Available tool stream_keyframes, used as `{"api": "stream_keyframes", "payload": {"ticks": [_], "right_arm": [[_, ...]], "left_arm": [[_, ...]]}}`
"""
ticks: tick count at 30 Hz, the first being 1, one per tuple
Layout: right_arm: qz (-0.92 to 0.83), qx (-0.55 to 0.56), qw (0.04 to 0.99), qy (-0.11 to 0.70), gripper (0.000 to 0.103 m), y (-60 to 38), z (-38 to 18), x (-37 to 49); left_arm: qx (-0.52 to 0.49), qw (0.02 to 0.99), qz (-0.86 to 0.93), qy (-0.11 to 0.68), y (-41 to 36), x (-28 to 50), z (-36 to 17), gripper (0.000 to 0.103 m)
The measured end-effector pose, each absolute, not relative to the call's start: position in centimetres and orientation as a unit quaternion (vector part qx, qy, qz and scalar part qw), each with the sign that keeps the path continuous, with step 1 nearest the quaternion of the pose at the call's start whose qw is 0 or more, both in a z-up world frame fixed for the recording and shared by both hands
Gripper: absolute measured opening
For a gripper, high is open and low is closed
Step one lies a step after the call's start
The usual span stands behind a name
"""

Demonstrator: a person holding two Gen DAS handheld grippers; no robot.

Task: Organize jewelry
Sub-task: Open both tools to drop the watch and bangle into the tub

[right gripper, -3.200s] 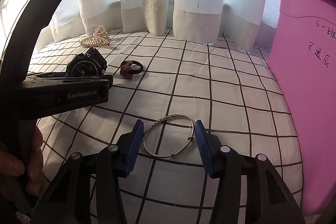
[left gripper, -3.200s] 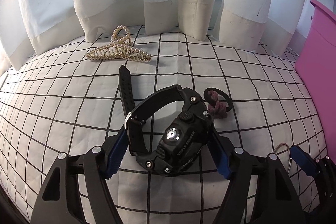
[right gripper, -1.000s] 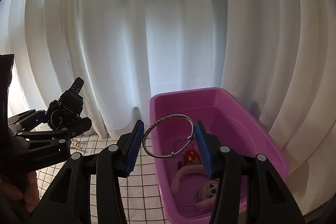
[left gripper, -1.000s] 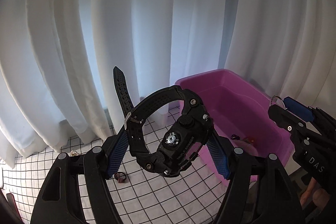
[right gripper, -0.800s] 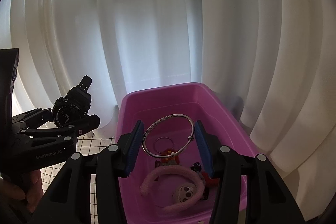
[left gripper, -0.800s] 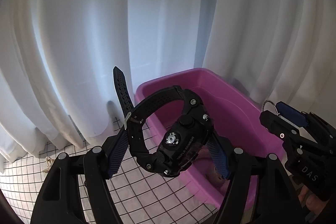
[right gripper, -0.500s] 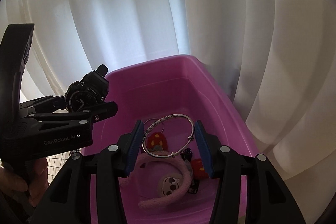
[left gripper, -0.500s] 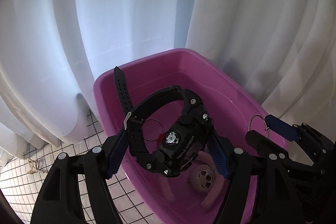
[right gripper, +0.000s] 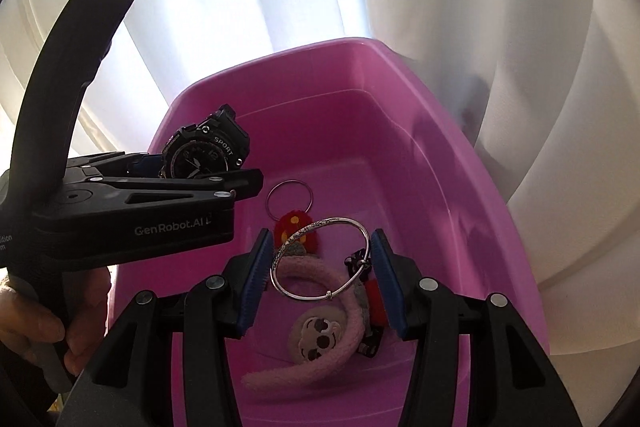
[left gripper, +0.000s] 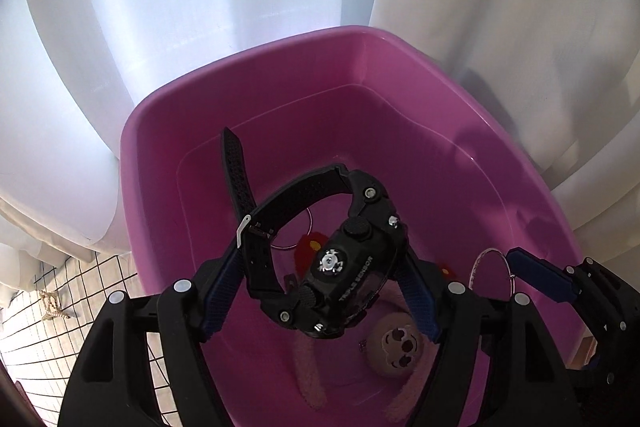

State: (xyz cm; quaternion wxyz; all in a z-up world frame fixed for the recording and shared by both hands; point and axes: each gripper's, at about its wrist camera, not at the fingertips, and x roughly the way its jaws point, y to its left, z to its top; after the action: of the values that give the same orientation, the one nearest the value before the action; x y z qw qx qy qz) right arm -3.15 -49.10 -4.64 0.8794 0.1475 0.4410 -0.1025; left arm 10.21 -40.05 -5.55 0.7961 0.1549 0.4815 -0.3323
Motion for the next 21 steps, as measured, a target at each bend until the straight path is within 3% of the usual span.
{"api": "stream_keyframes", "payload": {"ticks": [3, 4, 5, 8, 21], "right_arm": [[-0.101, 0.153, 0.874, 0.450, 0.051, -49.2, -4.9, -3.0], [-0.102, 0.152, 0.874, 0.451, 0.058, -49.3, -5.0, -2.8], [-0.102, 0.150, 0.874, 0.450, 0.059, -49.2, -4.9, -2.9], [-0.101, 0.147, 0.877, 0.447, 0.059, -49.1, -4.7, -3.0], [-0.079, 0.159, 0.879, 0.443, 0.060, -48.9, -4.0, -3.7]], "left_arm": [[0.151, 0.796, -0.324, 0.488, -40.2, 10.7, -5.9, 0.074], [0.148, 0.800, -0.323, 0.484, -40.1, 10.7, -5.9, 0.075], [0.146, 0.804, -0.324, 0.478, -40.0, 10.7, -5.6, 0.077], [0.143, 0.812, -0.327, 0.462, -40.1, 10.6, -4.8, 0.087], [0.116, 0.825, -0.308, 0.460, -38.2, 10.4, -3.1, 0.092]]}}
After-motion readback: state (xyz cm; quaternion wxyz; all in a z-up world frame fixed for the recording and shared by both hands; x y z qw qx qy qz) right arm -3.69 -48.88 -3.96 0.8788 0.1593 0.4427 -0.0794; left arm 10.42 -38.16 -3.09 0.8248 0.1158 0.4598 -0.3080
